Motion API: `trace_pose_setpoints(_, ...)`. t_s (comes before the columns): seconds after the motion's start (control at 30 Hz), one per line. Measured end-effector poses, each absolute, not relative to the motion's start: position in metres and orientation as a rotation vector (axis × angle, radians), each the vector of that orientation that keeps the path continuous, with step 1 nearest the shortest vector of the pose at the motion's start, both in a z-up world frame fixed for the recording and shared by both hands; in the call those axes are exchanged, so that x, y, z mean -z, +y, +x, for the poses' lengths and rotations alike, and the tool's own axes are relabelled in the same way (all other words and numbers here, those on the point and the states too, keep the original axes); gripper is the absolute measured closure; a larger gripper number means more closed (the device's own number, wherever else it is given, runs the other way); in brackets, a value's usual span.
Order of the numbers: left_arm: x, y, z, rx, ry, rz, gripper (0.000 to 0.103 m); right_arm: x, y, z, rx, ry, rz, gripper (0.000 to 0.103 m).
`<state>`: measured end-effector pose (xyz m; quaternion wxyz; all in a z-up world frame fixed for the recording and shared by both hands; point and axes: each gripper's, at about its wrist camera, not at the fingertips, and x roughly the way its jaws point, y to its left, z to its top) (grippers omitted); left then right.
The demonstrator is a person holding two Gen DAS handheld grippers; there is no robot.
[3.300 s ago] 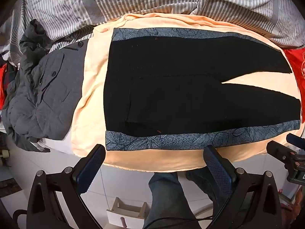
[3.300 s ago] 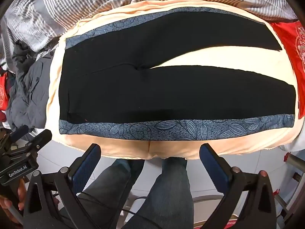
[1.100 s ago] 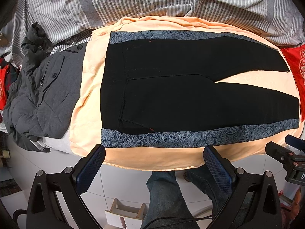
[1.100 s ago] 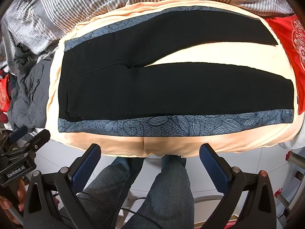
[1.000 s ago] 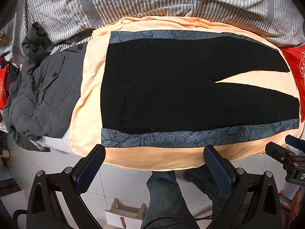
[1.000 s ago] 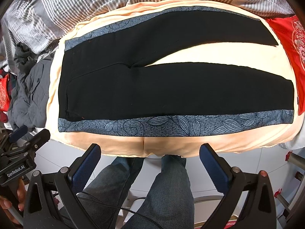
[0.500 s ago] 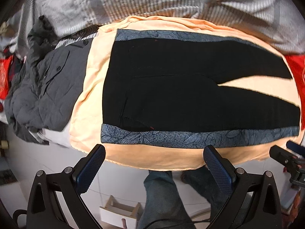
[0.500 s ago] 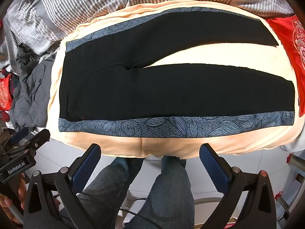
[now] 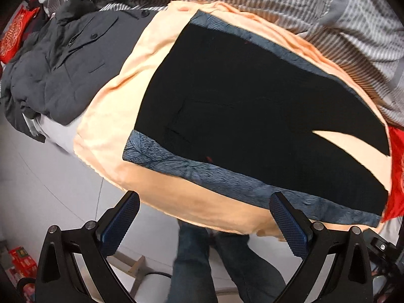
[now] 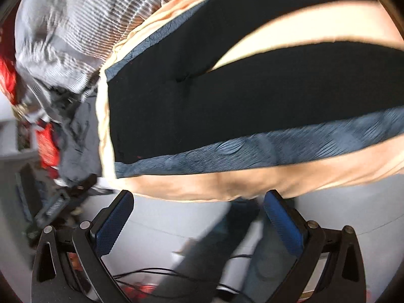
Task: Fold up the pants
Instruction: 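Lower both tools to the trouser waistband and grasp its patterned edge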
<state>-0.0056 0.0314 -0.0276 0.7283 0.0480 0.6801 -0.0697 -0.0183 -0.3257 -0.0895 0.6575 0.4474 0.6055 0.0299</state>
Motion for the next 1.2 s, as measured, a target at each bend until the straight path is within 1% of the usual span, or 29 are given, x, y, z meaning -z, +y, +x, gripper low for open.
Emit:
trace_pose_setpoints(0.13,0.064,0.046,0.001,0.165,1.513,0.064,0.0,0.13,-0.295,-0.017,-0.14,1.33,1.157,0.0)
trace_pose_setpoints(0.17,0.07,0.049,0.003,0.175,1.522,0.048,0.0,0.141,-0.288,-0.016,-0.147,1.323,1.188,0.005)
trace_pose_setpoints(0.2,0.079,0.054,0.004,0.193,1.529,0.01,0.0,0.153,-0.282,-0.015,-0.154,1.312,1.224,0.012)
trace_pose_setpoints(0.23,0.087,0.059,0.005,0.208,1.531,-0.027,0.004,0.165,-0.277,-0.015,-0.157,1.292,1.248,0.018)
trace_pose_setpoints(0.27,0.092,0.062,0.005,0.214,1.534,-0.041,0.005,0.176,-0.272,-0.014,-0.158,1.276,1.275,0.028)
trace_pose_setpoints(0.3,0.099,0.066,0.005,0.229,1.539,-0.06,0.005,0.186,-0.267,-0.015,-0.153,1.262,1.3,0.032)
trace_pose_setpoints(0.5,0.12,0.084,0.001,0.289,1.547,-0.145,0.005,0.226,-0.254,-0.021,-0.133,1.189,1.368,0.032)
trace_pose_setpoints(0.57,0.124,0.09,0.0,0.303,1.559,-0.175,0.005,0.236,-0.258,-0.026,-0.12,1.134,1.422,0.032)
trace_pose_setpoints(0.7,0.128,0.095,0.0,0.33,1.563,-0.193,0.005,0.243,-0.27,-0.029,-0.095,0.995,1.547,0.032)
trace_pose_setpoints(0.77,0.129,0.097,0.0,0.342,1.565,-0.207,0.005,0.243,-0.276,-0.028,-0.089,0.953,1.587,0.032)
trace_pose_setpoints(0.8,0.129,0.097,0.0,0.35,1.569,-0.221,0.005,0.244,-0.278,-0.026,-0.087,0.942,1.605,0.034)
trace_pose_setpoints(0.83,0.13,0.097,0.001,0.356,1.571,-0.232,0.005,0.244,-0.281,-0.025,-0.096,0.929,1.631,0.037)
trace_pose_setpoints(0.87,0.13,0.097,0.001,0.36,1.574,-0.248,0.005,0.245,-0.281,-0.025,-0.108,0.924,1.656,0.053)
trace_pose_setpoints(0.9,0.129,0.097,0.002,0.365,1.574,-0.259,0.005,0.243,-0.284,-0.024,-0.133,0.913,1.694,0.079)
trace_pose_setpoints(0.93,0.13,0.096,0.003,0.367,1.574,-0.272,0.005,0.241,-0.286,-0.025,-0.146,0.902,1.711,0.087)
trace_pose_setpoints(0.97,0.129,0.097,0.003,0.369,1.572,-0.289,0.005,0.234,-0.285,-0.024,-0.164,0.887,1.729,0.092)
trace_pose_setpoints(1.0,0.128,0.098,0.004,0.371,1.568,-0.317,0.005,0.227,-0.284,-0.023,-0.185,0.875,1.741,0.093)
trace_pose_setpoints(1.2,0.131,0.108,0.01,0.363,1.542,-0.465,0.005,0.193,-0.297,-0.019,-0.258,0.847,1.741,0.093)
